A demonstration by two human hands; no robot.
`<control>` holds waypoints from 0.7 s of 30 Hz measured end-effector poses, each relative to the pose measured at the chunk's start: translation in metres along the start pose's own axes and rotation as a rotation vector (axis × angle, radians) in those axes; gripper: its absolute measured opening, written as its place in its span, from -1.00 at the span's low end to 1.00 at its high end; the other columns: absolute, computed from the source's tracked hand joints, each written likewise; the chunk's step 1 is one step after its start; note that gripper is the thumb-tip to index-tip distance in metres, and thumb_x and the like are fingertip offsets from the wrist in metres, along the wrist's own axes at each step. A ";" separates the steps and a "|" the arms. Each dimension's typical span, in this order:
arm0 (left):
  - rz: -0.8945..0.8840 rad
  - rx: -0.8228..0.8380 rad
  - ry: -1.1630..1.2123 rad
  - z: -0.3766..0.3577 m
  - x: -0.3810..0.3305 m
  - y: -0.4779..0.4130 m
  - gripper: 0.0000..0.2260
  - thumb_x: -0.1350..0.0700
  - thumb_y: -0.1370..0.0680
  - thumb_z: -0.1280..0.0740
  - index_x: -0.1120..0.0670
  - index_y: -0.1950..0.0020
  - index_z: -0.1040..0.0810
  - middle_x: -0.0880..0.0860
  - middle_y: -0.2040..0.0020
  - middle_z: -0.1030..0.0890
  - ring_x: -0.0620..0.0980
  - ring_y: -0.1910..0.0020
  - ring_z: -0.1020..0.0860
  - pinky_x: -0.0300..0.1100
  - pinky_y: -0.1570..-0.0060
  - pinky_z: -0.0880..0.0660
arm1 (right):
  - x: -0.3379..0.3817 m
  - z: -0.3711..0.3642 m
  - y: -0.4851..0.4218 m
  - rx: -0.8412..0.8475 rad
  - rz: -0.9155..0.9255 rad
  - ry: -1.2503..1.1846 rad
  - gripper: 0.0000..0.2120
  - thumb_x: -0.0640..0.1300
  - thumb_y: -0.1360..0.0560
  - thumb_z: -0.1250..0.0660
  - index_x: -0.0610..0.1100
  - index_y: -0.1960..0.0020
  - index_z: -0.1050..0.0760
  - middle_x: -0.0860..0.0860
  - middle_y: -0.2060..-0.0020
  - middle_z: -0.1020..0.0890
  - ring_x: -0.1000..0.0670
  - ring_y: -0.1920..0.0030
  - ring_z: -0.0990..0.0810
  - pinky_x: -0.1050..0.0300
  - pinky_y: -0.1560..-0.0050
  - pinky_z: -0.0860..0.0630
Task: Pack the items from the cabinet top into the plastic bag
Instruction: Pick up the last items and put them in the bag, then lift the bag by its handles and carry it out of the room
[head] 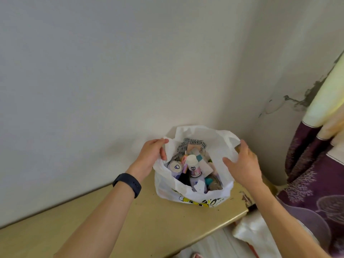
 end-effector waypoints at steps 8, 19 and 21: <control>0.206 -0.010 0.376 0.004 -0.013 0.000 -0.77 0.18 -0.56 -0.14 0.08 0.30 -0.35 -0.06 0.56 -0.23 -0.10 0.64 -0.11 -0.24 0.56 -0.05 | 0.018 0.015 -0.006 0.058 -0.137 -0.944 -0.74 -0.14 -0.55 -0.31 -0.13 0.28 -0.35 0.00 0.44 -0.37 -0.03 0.39 -0.35 -0.04 0.20 -0.39; 0.161 -0.104 0.435 0.067 -0.074 0.046 -0.63 0.13 -0.51 -0.22 -0.02 0.47 -0.19 -0.08 0.57 -0.12 -0.09 0.65 -0.05 -0.26 0.54 -0.01 | 0.120 0.022 -0.017 0.400 -0.185 -1.182 -0.68 -0.08 -0.57 -0.25 -0.06 0.34 -0.29 0.04 0.47 -0.35 0.05 0.49 -0.15 0.16 0.45 -0.11; 0.161 -0.184 0.461 0.097 -0.065 0.066 -0.65 0.13 -0.53 -0.21 -0.02 0.43 -0.21 -0.08 0.57 -0.13 -0.09 0.66 -0.06 -0.27 0.56 -0.02 | 0.133 0.016 -0.009 0.468 -0.170 -1.076 -0.71 0.00 -0.61 -0.21 -0.07 0.25 -0.34 0.09 0.51 -0.27 0.08 0.52 -0.12 0.18 0.48 -0.06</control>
Point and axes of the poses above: each hand's wrist, its own y-axis away from the middle knuckle, its own z-axis out of the back of the hand, x = y × z, the point moved 8 cm from there along -y, towards the middle knuckle
